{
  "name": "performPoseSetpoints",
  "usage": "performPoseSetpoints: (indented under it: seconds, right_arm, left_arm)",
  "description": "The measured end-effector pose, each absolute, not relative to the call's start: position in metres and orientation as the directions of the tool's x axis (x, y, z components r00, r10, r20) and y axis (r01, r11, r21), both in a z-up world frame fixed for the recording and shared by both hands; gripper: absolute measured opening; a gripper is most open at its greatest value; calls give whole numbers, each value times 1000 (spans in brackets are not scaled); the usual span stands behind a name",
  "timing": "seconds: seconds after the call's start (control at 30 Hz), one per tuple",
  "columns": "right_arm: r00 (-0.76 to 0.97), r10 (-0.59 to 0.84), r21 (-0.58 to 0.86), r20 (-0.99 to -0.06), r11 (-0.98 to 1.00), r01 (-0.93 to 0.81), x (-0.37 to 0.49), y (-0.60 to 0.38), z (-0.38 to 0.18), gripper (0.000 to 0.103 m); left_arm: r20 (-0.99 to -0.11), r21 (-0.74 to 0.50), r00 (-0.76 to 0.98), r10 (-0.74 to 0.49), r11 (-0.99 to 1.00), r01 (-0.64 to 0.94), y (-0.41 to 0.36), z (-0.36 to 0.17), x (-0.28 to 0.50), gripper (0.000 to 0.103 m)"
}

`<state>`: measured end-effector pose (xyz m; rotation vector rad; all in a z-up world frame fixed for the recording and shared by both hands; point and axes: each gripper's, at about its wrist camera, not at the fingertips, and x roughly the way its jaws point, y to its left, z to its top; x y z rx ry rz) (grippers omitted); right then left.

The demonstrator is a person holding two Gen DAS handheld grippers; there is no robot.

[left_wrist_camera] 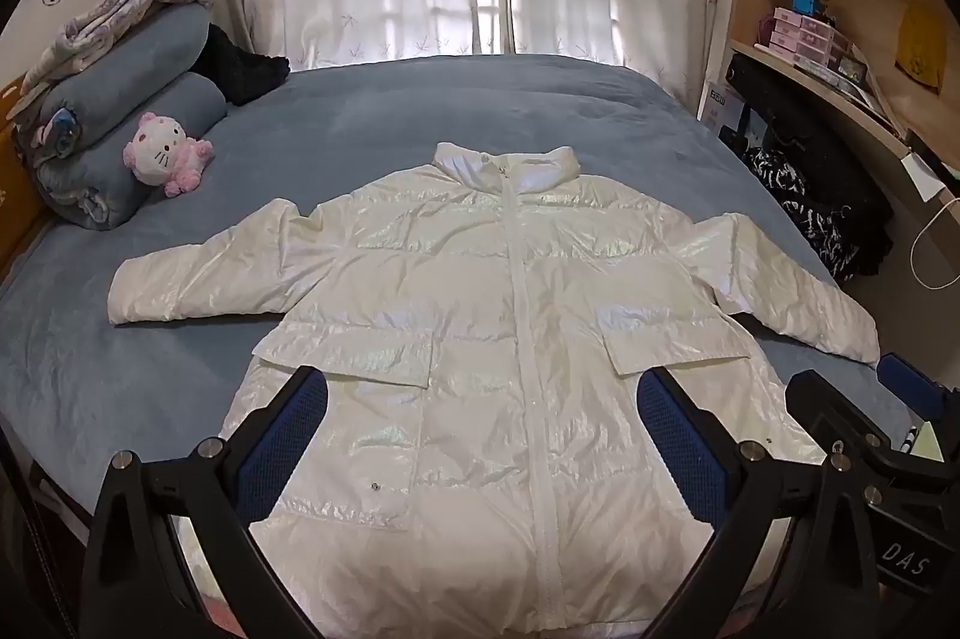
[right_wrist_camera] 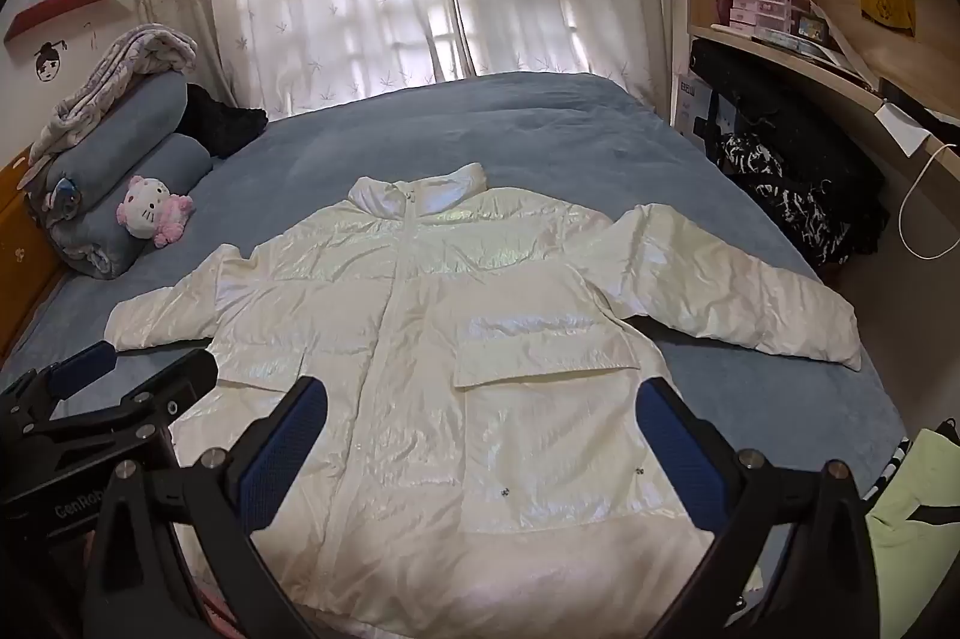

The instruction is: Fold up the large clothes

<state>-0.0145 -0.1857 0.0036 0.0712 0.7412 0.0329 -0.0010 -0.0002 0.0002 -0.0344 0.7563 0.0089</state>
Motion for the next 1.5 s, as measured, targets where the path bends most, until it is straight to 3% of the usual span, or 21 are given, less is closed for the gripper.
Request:
performPoseSetpoints:
  seconds: [1.5]
  right_arm:
    - [689,130,180,-713,984,1,-11,-195,-23,103]
  left_arm:
    - [-723,-62,690,-31,998,-19,4,-8,-5,102]
